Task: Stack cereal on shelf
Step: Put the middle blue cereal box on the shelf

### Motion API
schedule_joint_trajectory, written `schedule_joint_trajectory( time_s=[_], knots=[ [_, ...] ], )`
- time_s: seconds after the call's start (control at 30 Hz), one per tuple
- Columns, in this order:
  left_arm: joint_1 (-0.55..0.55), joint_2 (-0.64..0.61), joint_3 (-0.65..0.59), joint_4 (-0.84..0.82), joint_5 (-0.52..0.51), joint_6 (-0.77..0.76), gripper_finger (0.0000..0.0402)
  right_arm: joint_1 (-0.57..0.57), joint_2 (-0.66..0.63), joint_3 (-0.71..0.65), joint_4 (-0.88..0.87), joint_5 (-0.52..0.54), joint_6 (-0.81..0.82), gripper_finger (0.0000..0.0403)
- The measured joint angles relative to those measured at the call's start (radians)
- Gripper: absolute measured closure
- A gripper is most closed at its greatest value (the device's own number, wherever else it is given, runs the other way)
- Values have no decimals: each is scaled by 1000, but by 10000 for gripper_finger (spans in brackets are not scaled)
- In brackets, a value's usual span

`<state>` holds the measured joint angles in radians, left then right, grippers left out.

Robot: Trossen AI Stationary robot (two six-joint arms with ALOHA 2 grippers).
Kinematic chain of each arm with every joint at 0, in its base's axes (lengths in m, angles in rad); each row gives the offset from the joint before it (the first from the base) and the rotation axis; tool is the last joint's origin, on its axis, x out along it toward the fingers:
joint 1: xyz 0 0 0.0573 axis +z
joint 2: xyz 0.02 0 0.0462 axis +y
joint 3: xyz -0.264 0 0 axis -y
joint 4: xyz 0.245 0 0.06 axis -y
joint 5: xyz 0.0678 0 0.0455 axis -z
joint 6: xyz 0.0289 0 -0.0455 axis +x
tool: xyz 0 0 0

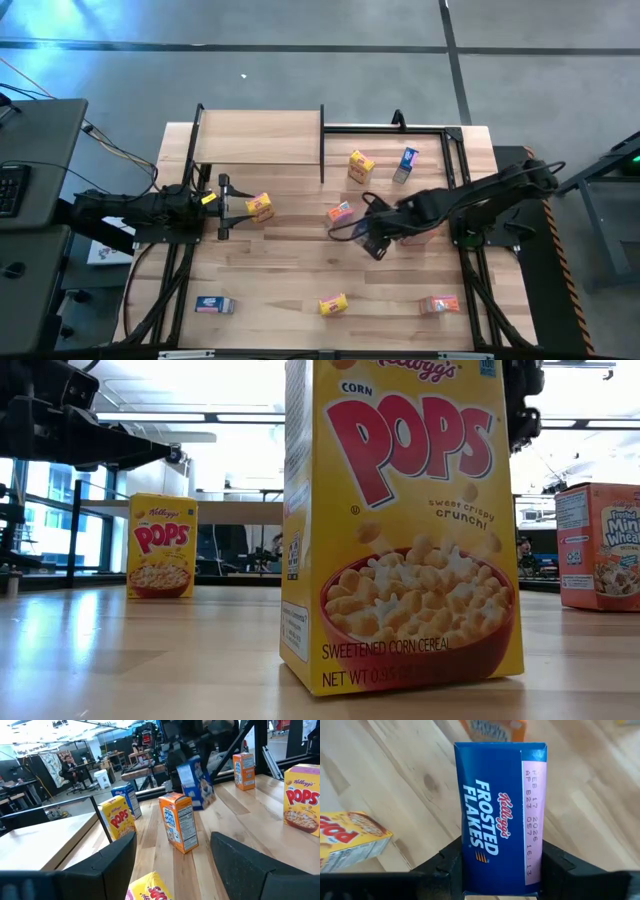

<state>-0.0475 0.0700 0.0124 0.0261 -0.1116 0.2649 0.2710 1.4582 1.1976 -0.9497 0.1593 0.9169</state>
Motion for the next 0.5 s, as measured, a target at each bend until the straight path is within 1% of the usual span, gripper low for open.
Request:
schedule_joint_trajectory(
  time_s=[0.17, 0.27, 0.37, 0.5],
  knots=[
    [0, 0, 0, 0, 0, 0, 156, -12, -85, 0, -35, 54, -5, 243],
    [0, 0, 0, 0, 0, 0, 156, -34, -127, 0, -34, 86, -42, 243],
    [0, 0, 0, 0, 0, 0, 156, -69, -165, 0, -22, 108, -93, 244],
    [0, 0, 0, 0, 0, 0, 156, -124, -204, 0, 25, 149, -224, 244]
  ],
)
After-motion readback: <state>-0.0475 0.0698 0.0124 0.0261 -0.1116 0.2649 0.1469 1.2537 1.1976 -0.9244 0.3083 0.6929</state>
